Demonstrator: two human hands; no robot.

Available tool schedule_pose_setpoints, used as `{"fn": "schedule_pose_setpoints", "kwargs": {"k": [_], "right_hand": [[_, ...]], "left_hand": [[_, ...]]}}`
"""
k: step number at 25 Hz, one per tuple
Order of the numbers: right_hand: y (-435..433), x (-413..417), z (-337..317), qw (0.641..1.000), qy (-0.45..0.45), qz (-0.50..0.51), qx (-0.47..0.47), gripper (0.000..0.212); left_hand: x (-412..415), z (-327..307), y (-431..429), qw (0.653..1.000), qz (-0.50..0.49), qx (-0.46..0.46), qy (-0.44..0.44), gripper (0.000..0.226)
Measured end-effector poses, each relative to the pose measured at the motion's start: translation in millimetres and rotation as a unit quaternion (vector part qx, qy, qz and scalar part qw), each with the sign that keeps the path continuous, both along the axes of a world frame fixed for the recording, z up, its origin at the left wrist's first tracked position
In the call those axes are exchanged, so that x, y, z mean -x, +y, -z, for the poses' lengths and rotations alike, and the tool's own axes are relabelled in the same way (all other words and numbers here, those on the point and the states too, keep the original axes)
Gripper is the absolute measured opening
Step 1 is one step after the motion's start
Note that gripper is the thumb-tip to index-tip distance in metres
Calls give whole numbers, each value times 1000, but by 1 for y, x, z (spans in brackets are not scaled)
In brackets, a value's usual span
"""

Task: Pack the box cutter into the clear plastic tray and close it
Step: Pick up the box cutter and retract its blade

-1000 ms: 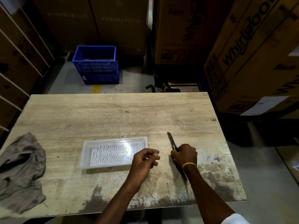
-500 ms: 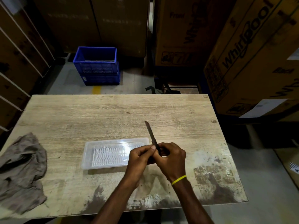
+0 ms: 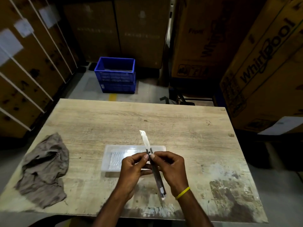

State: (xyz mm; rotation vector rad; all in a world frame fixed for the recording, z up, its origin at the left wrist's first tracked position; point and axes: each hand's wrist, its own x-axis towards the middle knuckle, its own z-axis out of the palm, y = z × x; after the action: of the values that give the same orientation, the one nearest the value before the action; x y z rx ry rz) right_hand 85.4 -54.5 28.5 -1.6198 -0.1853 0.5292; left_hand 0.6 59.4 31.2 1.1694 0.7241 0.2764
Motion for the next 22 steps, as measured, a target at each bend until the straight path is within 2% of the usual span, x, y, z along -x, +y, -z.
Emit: {"fn": "schedule_pose_setpoints", "kwargs": {"k": [3,11,22], "right_hand": [[8,4,-1,999,31,-7,-15,13],[19,12,-5,998,50,-11,-36,7],[18,18,-1,997,70,-10,-28,13]], "left_hand": [[6,0,3,1000,-5,-2,1,18],[11,-4,7,1000,-23,-19,1,18],[12,-4,10,998,-54,-22,24,21]]}}
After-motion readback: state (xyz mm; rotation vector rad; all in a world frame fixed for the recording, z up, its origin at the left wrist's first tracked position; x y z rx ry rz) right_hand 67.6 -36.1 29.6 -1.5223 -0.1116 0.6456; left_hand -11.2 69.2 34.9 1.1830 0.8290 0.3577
